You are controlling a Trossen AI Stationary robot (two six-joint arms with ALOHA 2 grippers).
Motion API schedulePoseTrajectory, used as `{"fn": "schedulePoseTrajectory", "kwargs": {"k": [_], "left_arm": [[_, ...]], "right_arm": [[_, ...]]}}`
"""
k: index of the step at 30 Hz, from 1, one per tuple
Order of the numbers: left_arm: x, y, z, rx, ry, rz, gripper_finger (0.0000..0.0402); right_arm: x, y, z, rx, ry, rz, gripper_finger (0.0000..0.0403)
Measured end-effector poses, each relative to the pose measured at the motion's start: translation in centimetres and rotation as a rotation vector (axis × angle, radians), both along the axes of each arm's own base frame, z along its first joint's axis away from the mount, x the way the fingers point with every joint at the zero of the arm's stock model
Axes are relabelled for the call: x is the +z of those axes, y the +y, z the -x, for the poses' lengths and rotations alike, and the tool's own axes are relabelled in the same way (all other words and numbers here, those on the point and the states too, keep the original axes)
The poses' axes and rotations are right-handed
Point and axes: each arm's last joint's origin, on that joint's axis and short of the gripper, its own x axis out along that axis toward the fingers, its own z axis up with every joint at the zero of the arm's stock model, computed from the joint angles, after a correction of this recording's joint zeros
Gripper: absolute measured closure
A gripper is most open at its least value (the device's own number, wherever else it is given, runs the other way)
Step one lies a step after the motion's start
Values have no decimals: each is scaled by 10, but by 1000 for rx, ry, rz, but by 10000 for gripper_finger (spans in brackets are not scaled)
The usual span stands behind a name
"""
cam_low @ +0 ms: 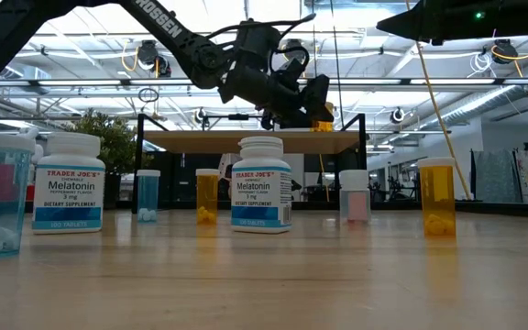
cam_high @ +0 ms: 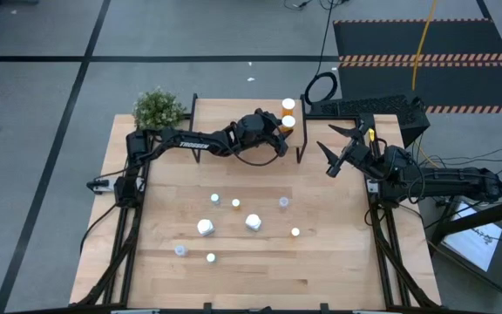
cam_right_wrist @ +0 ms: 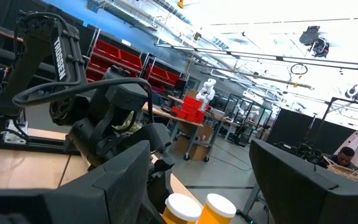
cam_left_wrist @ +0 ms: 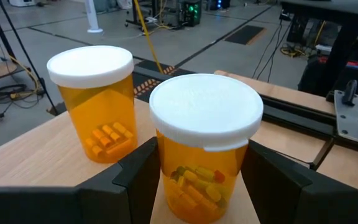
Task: Pick and place medicine bottles onto shelf by color
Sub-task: Put the big orange pill bottle on the shelf aligned with the big orange pill bottle, then put the top transparent pill bottle on the shelf
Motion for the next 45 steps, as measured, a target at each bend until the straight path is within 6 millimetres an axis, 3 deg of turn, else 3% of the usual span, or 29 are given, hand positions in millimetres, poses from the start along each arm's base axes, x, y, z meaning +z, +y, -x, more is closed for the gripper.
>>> {"fn": "schedulePoseTrajectory", "kwargs": {"k": [11,24,35,45], "left_arm": [[0,0,0,-2,3,-5,189],[4,-1,2,-2,6,-8,121],[49,-11,26,-11,91,7,119],[113,-62,61,-98,116,-25,119]], "right_arm": [[0,0,0,0,0,0,133],[0,0,0,1,1,0,133],[-1,0,0,1,16,-2,133],[-2,0,0,0,22,-3,133]]}}
